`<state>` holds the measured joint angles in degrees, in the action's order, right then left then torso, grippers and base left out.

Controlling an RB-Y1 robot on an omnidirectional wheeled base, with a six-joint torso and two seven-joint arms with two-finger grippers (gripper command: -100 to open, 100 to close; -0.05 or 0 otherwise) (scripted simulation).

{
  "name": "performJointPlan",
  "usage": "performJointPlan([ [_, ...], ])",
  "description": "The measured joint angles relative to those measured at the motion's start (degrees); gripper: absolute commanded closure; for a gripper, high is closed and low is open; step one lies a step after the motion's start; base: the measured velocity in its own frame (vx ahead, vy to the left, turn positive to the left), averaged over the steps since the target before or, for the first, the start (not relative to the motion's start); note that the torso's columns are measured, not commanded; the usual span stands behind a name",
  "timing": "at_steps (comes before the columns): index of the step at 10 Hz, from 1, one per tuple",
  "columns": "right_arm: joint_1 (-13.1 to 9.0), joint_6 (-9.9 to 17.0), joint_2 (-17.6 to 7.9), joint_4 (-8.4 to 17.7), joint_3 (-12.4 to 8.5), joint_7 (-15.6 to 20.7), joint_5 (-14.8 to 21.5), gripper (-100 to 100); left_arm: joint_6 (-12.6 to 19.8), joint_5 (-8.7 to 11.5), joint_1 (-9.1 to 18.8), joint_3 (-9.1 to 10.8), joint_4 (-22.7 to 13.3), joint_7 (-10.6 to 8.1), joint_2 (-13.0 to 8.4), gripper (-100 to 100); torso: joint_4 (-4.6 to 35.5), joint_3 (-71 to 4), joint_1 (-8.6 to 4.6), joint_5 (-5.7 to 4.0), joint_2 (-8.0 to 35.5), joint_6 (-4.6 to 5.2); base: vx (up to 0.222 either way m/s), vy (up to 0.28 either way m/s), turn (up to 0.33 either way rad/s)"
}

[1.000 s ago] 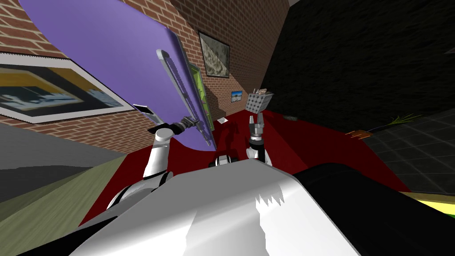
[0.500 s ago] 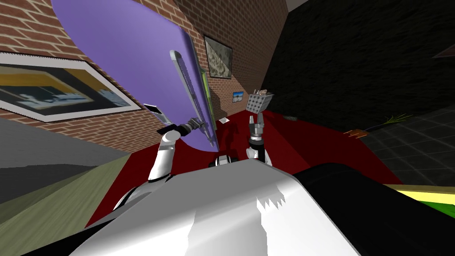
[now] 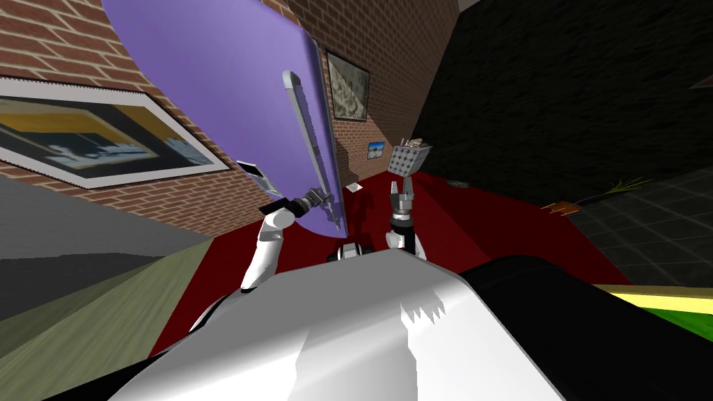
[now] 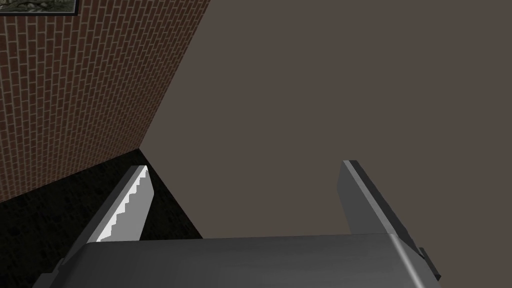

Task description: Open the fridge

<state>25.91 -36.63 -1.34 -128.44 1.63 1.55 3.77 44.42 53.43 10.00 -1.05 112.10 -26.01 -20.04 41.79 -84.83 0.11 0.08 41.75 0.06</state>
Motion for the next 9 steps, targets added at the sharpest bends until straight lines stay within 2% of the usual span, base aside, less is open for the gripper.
performJointPlan([
  [2,0.0,0.0,0.0,0.0,0.0,0.0,0.0,0,0.0,-3.6,-1.8,-3.52,2.7,-2.26,1.3,100,0.1,0.2,0.0,0.0,0.4,-0.01,-0.086,0.214,0.003],
  [3,0.0,0.0,0.0,0.0,0.0,0.0,0.0,0,0.3,-4.1,-2.4,-4.21,4.0,-2.72,1.1,100,0.4,0.3,-0.33,-0.11,0.5,0.05,-0.06,0.235,-0.018],
  [4,0.0,0.0,0.0,0.0,0.0,0.0,0.0,0,1.2,-6.6,-4.2,-5.98,6.6,-4.51,2.3,100,0.5,0.3,-0.19,-0.11,0.6,-0.01,-0.024,0.207,-0.021],
  [6,0.0,0.0,0.0,0.0,0.0,0.0,0.0,0,1.9,-9.2,-5.8,-8.76,10.3,-7.49,3.0,100,0.5,0.2,0.04,-0.05,0.5,-0.06,-0.022,0.264,-0.007],
  [7,0.0,0.0,0.0,0.0,0.0,0.0,0.0,0,1.9,-10.5,-6.5,-10.26,11.9,-8.49,3.4,100,0.5,0.2,0.02,-0.03,0.5,-0.06,-0.012,0.141,-0.003],
  [9,0.0,0.0,0.0,0.0,0.0,0.0,0.0,0,1.8,-12.0,-7.1,-11.84,14.7,-9.01,4.1,100,0.5,0.2,-0.71,-0.25,0.5,-0.03,-0.026,0.082,0.002],
])
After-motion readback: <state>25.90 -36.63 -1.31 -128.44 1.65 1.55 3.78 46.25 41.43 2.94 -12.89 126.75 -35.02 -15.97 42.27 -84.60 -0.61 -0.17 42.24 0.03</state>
